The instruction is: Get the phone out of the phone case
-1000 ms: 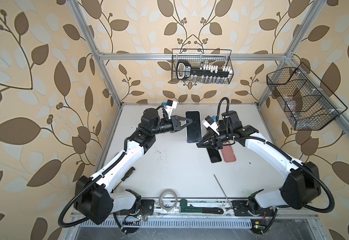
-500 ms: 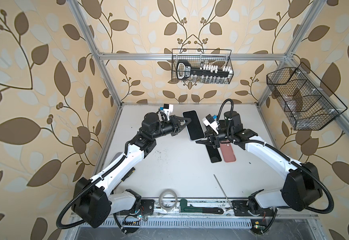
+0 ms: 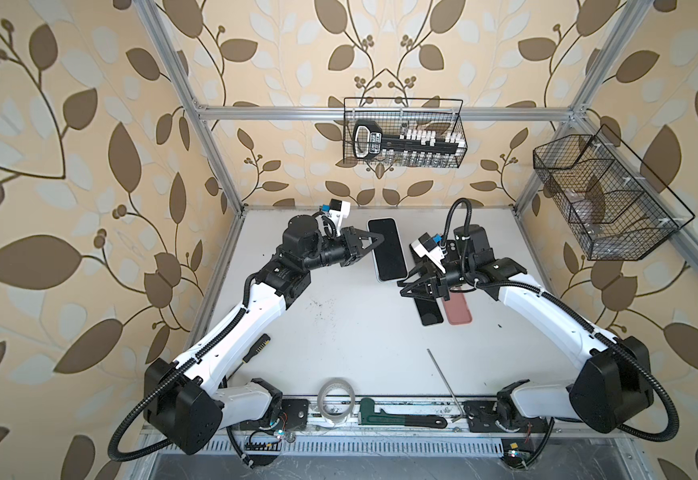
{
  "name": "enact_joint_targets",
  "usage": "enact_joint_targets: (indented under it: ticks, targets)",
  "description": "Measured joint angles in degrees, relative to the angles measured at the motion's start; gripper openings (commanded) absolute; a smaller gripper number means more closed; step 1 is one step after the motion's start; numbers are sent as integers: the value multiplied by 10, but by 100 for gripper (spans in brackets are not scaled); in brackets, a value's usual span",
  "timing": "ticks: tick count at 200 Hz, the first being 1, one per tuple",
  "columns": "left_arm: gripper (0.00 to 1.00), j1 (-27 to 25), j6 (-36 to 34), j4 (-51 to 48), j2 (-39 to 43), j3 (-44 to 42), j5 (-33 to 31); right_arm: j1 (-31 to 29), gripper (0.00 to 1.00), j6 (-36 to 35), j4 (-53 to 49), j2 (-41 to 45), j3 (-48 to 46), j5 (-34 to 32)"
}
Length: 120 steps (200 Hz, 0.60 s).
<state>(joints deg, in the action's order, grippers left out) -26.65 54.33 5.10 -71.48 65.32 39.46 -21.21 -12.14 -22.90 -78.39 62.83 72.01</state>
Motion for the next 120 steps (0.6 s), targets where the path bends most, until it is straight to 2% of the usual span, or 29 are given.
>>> enact_joint_targets:
  ticks: [64,120]
  targets:
    - [0,0,-42,-21,-41,19,50,0,38,-24,-48,-5,31,2]
    - [0,0,-54,-22,-40,19,54,0,25,-27,-57,-27,48,3]
